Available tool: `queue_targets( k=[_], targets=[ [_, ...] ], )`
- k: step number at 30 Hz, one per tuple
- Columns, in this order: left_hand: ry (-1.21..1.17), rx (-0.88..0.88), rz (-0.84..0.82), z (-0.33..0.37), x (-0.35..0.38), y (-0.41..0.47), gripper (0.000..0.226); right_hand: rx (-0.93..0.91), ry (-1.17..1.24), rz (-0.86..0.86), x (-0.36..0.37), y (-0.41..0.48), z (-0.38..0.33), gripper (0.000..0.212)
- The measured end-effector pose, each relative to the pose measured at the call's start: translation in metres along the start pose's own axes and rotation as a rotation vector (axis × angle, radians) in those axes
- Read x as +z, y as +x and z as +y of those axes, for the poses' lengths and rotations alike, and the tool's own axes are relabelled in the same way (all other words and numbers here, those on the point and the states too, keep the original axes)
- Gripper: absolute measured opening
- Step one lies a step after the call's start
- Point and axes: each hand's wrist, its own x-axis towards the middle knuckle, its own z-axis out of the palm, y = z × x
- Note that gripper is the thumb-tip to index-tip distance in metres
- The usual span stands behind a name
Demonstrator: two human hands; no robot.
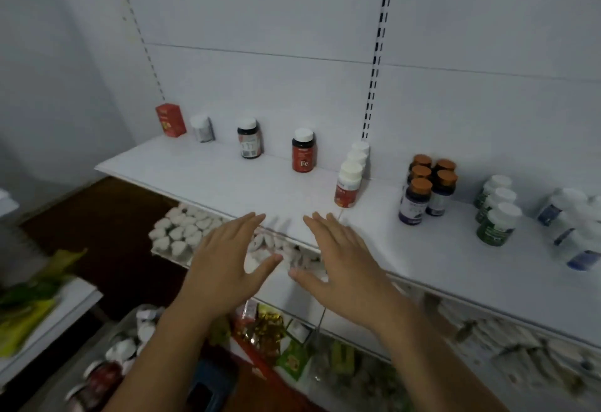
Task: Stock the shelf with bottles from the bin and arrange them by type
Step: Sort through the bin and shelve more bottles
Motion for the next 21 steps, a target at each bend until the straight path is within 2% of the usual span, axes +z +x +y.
queue_targets(
  k=[6, 13, 17, 21],
  targets=[
    [0.165, -0.262, -0.011, -0.048, -0.035, -0.111, 0.083, -0.234, -0.039, -0.143, 0.064, 0.009, -0.057, 0.088],
    [0.163, -0.63, -0.015, -0.127, -0.067, -0.216, 0.08, -0.391, -0.012, -0.341, 0.154, 0.038, -0.142, 0.086],
    [0.113, -0.795, -0.005, -0.184, -0.063, -0.262, 0.078, -0.394, -0.014, -0.454, 0.217, 0.066, -0.18, 0.085],
    [0.016, -0.923, -0.056, -0.252, -0.039, -0.291, 0.076, -0.298, 0.031, -0.565, 0.286, 0.102, -0.206, 0.079]
  ],
)
